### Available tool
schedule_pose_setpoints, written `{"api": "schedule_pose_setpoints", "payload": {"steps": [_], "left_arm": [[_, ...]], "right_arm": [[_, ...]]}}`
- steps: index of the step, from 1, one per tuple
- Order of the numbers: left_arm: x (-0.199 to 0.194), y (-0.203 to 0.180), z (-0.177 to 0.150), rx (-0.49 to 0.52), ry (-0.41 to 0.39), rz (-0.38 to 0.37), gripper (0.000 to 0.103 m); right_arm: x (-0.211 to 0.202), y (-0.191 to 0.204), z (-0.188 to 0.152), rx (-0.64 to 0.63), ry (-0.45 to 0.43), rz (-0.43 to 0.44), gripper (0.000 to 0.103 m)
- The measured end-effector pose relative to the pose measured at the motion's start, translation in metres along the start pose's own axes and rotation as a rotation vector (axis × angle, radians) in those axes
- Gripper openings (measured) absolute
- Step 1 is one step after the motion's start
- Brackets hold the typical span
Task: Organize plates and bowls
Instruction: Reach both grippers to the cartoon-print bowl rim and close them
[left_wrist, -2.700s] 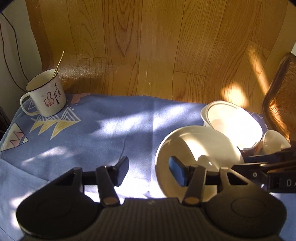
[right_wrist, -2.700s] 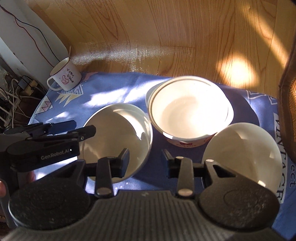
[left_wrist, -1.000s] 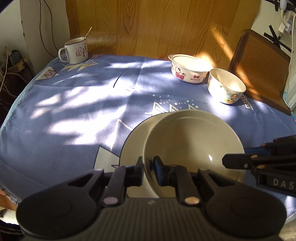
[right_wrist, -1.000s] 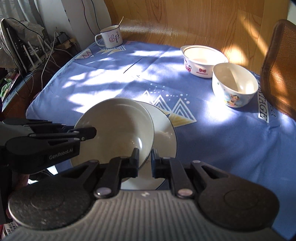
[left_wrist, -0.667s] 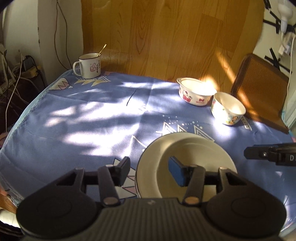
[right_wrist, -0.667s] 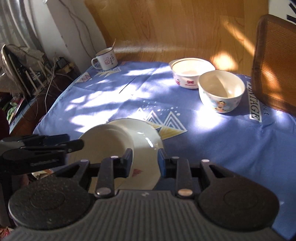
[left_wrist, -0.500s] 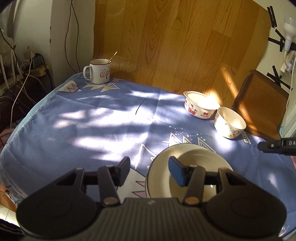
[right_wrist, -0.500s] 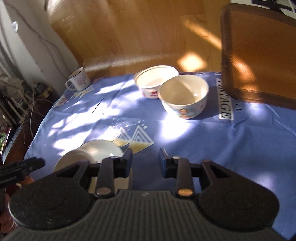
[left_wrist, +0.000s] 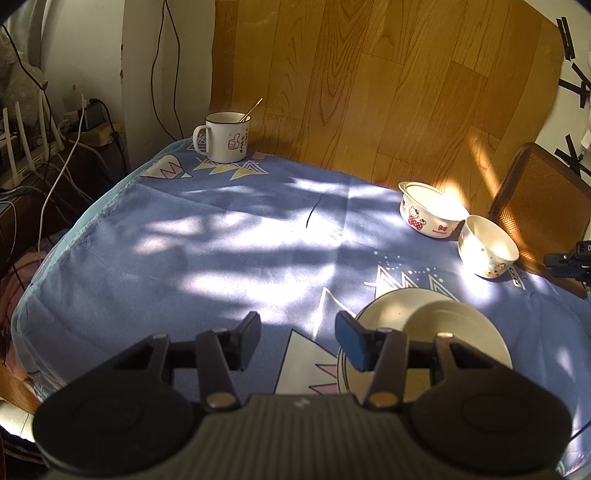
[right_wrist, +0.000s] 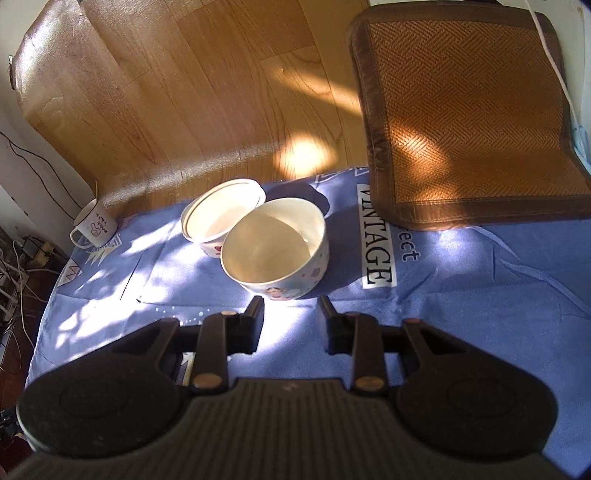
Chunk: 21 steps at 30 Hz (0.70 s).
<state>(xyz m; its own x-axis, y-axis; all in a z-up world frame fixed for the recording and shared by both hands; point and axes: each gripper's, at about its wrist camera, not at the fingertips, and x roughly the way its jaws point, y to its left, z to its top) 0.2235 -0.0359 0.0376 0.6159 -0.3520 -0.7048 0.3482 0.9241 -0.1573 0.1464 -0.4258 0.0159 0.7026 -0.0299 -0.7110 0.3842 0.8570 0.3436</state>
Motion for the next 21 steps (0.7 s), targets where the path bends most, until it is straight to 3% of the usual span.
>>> {"api": "schedule_pose_setpoints", "payload": {"steps": [8, 16, 21], "left_arm": [[0.033, -0.035, 0.057, 0.074, -0.003, -0.018, 0.045], [0.099, -0.081, 0.108, 0.149, 0.047, -0.044, 0.046], [0.151, -0.137, 0.127, 0.219, 0.141, -0.144, 0.046]], "right_arm": [[0.022, 0.013, 0.028, -0.078, 0.01, 0.014, 0.034], [0.051, -0.013, 0.055, -0.071, 0.038, 0.01, 0.034], [0.068, -0.034, 0.059, -0.07, 0.067, -0.01, 0.034]]}}
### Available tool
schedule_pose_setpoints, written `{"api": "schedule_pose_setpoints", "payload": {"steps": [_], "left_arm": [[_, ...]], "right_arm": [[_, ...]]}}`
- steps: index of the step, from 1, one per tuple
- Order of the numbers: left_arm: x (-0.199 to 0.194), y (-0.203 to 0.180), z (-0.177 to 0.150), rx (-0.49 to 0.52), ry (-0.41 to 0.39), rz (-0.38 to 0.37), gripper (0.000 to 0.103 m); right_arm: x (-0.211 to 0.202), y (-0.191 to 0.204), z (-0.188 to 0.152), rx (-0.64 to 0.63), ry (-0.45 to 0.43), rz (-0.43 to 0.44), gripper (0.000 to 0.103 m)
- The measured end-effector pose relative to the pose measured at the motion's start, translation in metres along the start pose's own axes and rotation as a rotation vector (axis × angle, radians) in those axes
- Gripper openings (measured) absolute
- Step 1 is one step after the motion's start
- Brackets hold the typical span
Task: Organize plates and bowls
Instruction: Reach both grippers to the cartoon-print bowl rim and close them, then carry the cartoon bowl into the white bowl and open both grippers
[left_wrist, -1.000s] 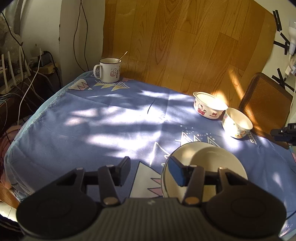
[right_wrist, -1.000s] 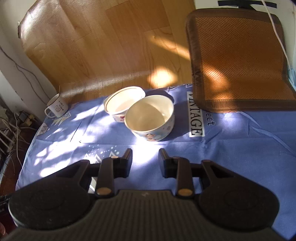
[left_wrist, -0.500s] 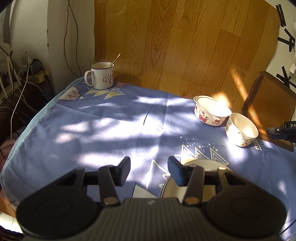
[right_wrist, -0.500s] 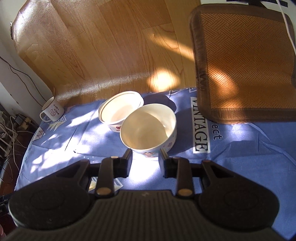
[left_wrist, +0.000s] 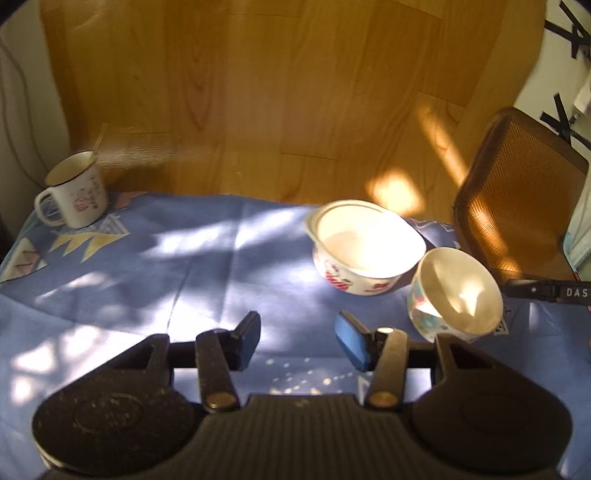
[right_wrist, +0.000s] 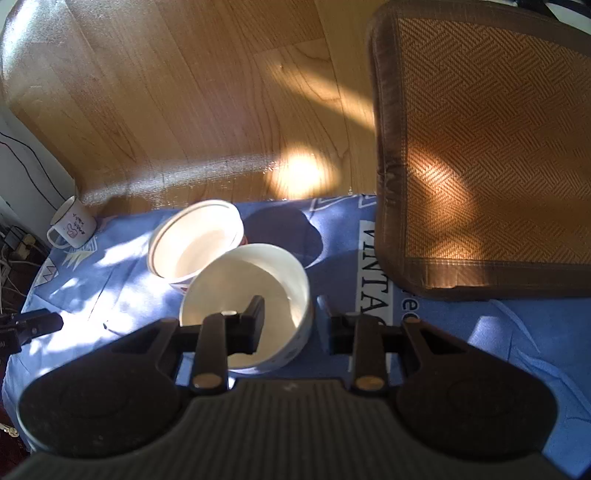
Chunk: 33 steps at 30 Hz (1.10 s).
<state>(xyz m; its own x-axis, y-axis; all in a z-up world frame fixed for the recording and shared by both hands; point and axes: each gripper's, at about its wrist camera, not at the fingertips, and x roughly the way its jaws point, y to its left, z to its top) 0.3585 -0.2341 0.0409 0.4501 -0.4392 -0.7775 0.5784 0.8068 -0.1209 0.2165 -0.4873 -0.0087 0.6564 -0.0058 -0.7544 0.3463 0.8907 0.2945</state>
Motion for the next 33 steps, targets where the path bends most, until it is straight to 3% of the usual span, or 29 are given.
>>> {"api": "schedule_pose_setpoints", "payload": {"steps": [5, 10, 11, 12, 13, 15, 17, 22, 33], "left_arm": [[0.038, -0.064, 0.016, 0.098, 0.076, -0.072, 0.046], [0.071, -0.099, 0.013, 0.124, 0.135, -0.039, 0.044], [0.075, -0.1, 0.012, 0.121, 0.145, -0.032, 0.043], [0.083, -0.101, 0.009, 0.109, 0.16, -0.033, 0.039], [0.086, -0.099, 0.008, 0.1, 0.165, -0.044, 0.022], [0.089, -0.103, 0.006, 0.094, 0.178, -0.068, 0.013], [0.08, -0.108, 0.002, 0.115, 0.164, -0.029, 0.012], [0.032, -0.105, -0.007, 0.108, 0.116, -0.031, 0.012], [-0.104, -0.054, -0.055, 0.069, 0.004, 0.036, 0.013]], "right_arm": [[0.019, -0.006, 0.006, -0.015, 0.032, 0.01, 0.034], [0.035, -0.006, 0.013, -0.061, 0.066, -0.001, 0.034], [0.039, -0.007, 0.013, -0.069, 0.086, 0.009, 0.028], [0.042, -0.008, 0.012, -0.068, 0.104, 0.023, 0.015], [0.043, -0.009, 0.011, -0.062, 0.108, 0.036, 0.013], [0.038, -0.004, 0.007, -0.079, 0.088, 0.034, 0.013], [0.027, 0.004, 0.002, -0.117, 0.064, 0.022, 0.013], [-0.008, 0.02, -0.009, -0.14, 0.033, 0.048, 0.013], [-0.091, 0.11, -0.052, -0.324, -0.032, 0.13, 0.015]]}}
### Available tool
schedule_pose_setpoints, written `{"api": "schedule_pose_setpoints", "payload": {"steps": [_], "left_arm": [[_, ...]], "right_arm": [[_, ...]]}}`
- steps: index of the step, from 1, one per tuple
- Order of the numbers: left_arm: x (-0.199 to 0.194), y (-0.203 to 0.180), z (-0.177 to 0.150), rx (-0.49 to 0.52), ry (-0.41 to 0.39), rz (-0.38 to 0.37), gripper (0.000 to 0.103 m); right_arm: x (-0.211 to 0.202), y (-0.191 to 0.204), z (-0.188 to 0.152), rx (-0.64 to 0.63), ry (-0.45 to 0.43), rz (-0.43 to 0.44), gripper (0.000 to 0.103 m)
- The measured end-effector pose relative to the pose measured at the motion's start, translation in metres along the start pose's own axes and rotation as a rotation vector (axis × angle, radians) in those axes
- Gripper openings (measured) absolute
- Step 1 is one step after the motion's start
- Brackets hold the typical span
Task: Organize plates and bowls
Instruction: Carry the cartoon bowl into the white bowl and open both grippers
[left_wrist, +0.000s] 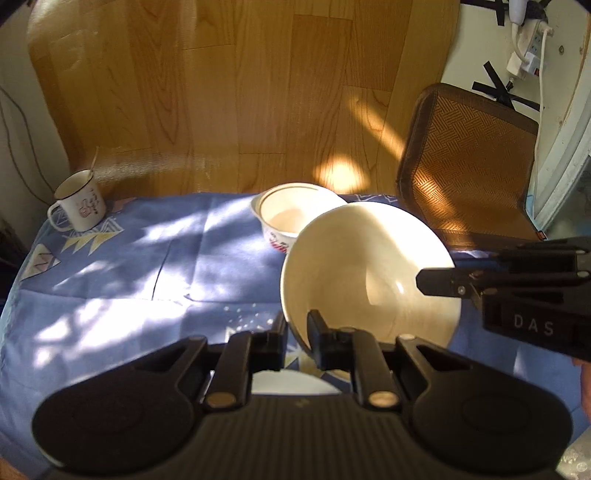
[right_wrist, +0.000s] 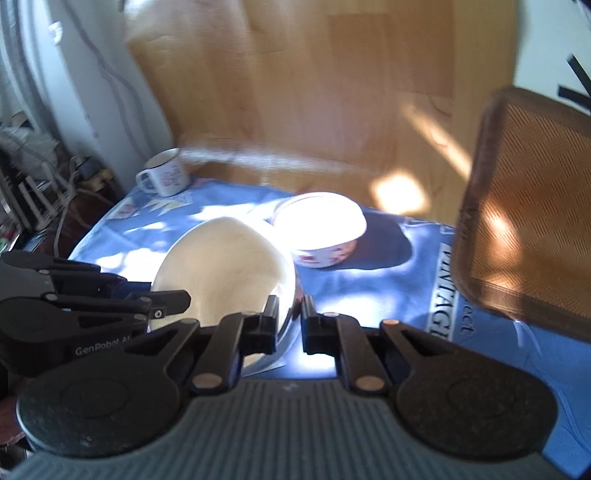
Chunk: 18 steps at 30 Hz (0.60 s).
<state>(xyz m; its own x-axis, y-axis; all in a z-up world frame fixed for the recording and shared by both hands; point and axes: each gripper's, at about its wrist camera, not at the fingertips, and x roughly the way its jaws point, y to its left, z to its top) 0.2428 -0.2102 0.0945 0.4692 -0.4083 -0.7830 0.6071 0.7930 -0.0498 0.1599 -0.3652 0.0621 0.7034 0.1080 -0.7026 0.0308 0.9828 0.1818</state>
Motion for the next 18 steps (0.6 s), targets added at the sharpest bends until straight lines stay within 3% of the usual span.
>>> {"api": "schedule_pose_setpoints", "payload": {"steps": [3, 9, 18], "left_arm": [[-0.029, 0.022, -0.025, -0.045, -0.008, 0.015, 0.013], [-0.049, 0.046, -0.064, -0.094, -0.007, 0.047, 0.013], [-0.02, 0.042, -0.103, -0.113, 0.055, 0.049, 0.013]], "right_arm": [[-0.005, 0.027, -0.01, -0.045, 0.017, 0.029, 0.015], [-0.009, 0.072, -0.031, -0.129, 0.048, 0.05, 0.016], [0.01, 0.085, -0.06, -0.139, 0.103, 0.021, 0.016]]}}
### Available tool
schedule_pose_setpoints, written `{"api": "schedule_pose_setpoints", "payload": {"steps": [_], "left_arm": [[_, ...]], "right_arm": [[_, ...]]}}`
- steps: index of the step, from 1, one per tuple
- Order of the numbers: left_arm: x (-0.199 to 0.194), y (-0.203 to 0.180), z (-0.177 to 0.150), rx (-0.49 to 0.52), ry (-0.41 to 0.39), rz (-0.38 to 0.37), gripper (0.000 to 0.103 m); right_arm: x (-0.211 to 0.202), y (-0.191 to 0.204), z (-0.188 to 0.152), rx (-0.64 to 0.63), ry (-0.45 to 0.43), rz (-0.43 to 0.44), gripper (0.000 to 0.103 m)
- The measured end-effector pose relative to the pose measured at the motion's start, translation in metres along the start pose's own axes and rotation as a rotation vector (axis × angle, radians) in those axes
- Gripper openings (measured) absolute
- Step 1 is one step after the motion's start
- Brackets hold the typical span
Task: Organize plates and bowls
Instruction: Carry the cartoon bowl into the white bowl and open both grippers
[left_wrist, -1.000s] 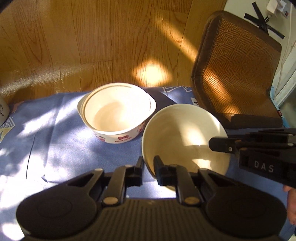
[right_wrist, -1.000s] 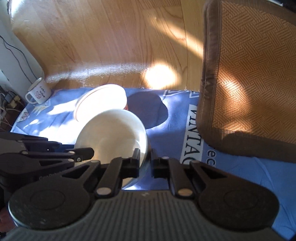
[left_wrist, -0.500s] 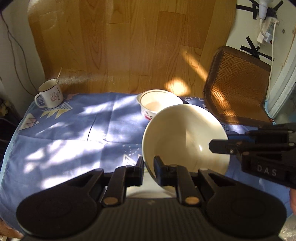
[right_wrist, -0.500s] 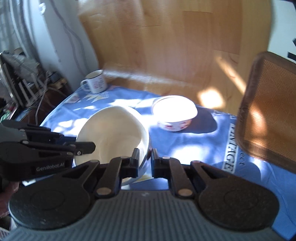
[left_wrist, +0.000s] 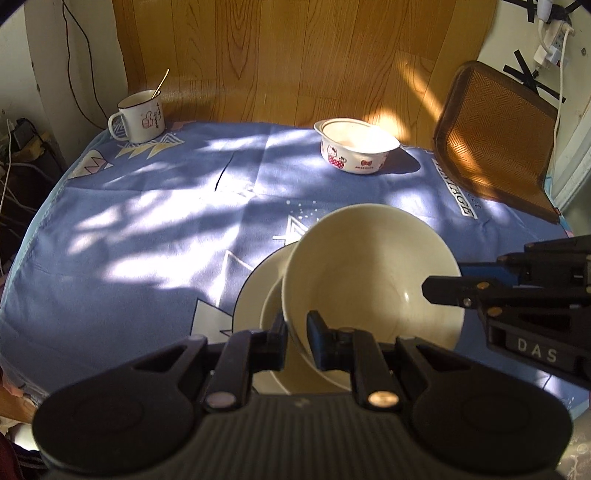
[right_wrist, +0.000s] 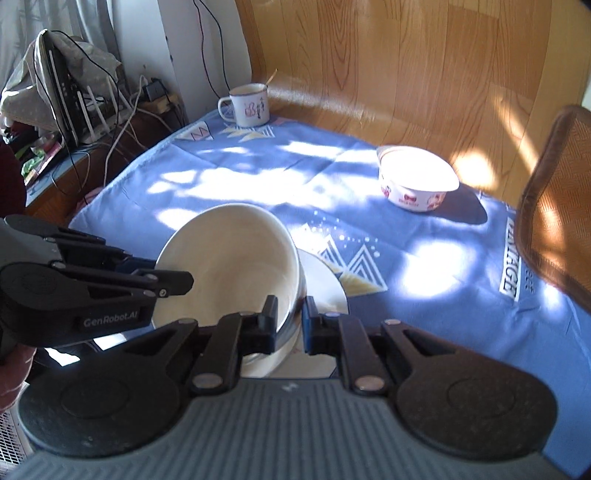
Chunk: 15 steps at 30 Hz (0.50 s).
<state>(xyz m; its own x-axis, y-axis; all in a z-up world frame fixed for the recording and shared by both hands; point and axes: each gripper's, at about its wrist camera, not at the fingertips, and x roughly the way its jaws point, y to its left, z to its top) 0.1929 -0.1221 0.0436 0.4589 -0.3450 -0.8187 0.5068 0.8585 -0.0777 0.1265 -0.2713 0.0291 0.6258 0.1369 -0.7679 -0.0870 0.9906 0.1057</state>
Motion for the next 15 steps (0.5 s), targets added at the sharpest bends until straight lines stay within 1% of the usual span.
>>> {"api": "schedule_pose_setpoints", "payload": {"steps": [1, 2, 3, 4, 6, 9, 11, 15], "left_arm": [[0.004, 0.0, -0.001, 0.005, 0.007, 0.002, 0.018], [0.007, 0.0, 0.0, 0.012, 0.008, 0.015, 0.019], [0.007, 0.001, 0.0, 0.016, 0.003, 0.024, 0.029], [0.004, 0.002, 0.002, 0.013, -0.013, 0.03, 0.032], [-0.002, 0.008, 0.007, 0.001, -0.029, 0.014, 0.032], [-0.014, 0.014, 0.014, -0.024, -0.069, 0.0, 0.035], [-0.019, 0.018, 0.018, -0.033, -0.091, -0.003, 0.036], [-0.015, 0.019, 0.018, -0.043, -0.104, 0.0, 0.036]], "right_arm": [[0.002, 0.001, -0.001, -0.003, -0.001, -0.002, 0.016], [0.001, 0.002, -0.001, -0.005, -0.01, -0.006, 0.018], [-0.002, 0.003, -0.001, -0.001, -0.027, -0.004, 0.018], [-0.006, 0.003, 0.0, 0.004, -0.04, -0.002, 0.018], [-0.013, 0.0, 0.003, 0.017, -0.064, 0.004, 0.018], [-0.016, -0.006, 0.006, 0.031, -0.078, 0.001, 0.019], [-0.014, -0.011, 0.006, 0.048, -0.076, 0.006, 0.019], [-0.005, -0.026, 0.005, 0.088, -0.061, 0.001, 0.019]]}}
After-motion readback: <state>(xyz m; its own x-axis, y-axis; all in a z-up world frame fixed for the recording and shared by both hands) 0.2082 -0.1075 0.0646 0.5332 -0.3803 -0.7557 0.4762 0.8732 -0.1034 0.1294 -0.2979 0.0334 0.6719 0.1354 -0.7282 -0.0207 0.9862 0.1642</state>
